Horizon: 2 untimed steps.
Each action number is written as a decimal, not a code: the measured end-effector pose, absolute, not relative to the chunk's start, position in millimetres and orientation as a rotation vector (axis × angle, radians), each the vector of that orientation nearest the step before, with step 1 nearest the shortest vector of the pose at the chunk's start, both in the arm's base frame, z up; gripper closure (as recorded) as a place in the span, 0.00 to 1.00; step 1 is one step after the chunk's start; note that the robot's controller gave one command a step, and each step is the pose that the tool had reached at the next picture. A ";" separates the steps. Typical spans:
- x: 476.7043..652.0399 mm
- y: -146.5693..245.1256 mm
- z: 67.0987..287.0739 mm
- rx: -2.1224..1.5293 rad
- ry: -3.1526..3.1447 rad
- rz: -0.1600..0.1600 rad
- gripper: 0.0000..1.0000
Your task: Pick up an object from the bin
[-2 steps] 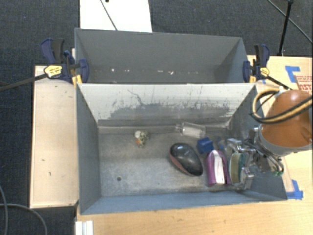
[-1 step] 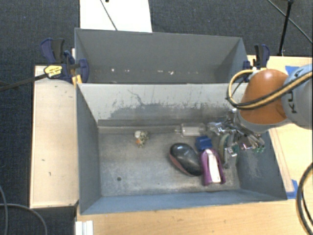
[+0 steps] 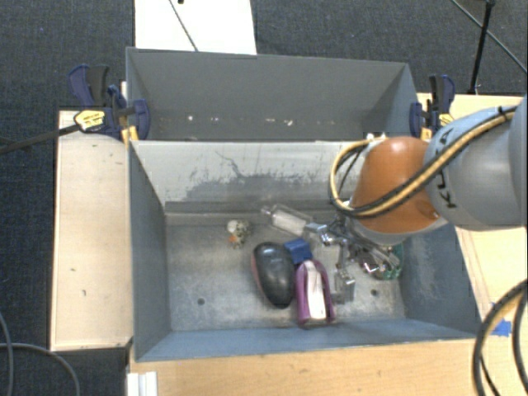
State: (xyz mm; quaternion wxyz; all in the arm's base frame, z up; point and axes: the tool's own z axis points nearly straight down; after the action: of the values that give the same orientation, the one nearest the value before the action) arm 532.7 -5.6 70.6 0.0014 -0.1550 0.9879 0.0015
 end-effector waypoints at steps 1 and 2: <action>543.1 41.8 72.3 0.012 3.139 0.002 0.00; 583.2 -57.6 71.0 -0.343 3.117 -0.005 0.00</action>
Offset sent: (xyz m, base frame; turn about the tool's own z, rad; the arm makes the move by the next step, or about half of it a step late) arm 0.0102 0.0461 0.0017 0.3210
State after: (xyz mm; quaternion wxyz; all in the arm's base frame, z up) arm 583.2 -57.6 71.0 0.0027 -0.1093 0.9940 -0.0017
